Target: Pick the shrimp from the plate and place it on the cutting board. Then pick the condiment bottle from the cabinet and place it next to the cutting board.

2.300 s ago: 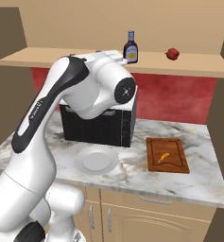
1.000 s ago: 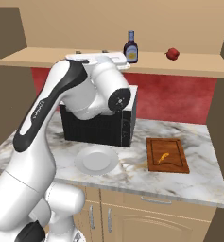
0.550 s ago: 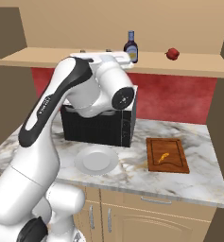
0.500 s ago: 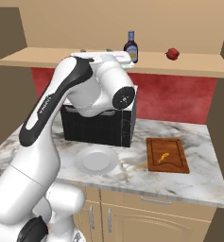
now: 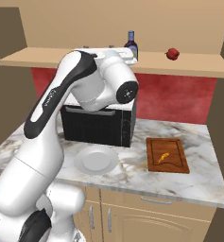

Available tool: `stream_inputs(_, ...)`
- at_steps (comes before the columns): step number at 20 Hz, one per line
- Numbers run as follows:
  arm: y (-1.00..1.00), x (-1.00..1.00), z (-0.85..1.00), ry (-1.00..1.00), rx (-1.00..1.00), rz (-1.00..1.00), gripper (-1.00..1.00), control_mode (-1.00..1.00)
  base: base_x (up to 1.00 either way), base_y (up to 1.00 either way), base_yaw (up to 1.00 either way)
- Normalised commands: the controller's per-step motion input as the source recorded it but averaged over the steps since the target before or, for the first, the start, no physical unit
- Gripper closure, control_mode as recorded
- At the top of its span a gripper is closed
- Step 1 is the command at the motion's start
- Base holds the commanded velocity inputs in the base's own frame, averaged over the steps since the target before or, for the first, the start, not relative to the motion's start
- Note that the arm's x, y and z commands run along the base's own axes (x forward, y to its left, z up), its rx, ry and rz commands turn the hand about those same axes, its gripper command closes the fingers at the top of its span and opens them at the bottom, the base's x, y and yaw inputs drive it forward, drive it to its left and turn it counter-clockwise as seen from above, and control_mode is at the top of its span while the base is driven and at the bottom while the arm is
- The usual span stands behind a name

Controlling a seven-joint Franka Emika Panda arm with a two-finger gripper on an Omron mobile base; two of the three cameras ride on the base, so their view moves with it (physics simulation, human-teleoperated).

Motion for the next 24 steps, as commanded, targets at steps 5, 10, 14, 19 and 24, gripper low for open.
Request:
stream_inputs(5,0.0,0.11,0.0,-0.05,0.0,0.0,-1.0,-1.0,0.0,0.0,0.0)
stream_inputs(10,0.0,0.14,0.0,-0.1,0.0,0.0,-1.0,-1.0,0.0,0.0,0.0)
stream_inputs(14,0.0,0.11,0.0,-0.11,0.0,0.0,-1.0,-1.0,0.0,0.0,0.0)
stream_inputs(19,0.0,0.12,0.0,-0.03,0.0,0.0,-1.0,-1.0,0.0,0.0,0.0)
stream_inputs(24,0.0,0.19,0.0,0.0,0.0,0.0,-1.0,-1.0,0.0,0.0,0.0)
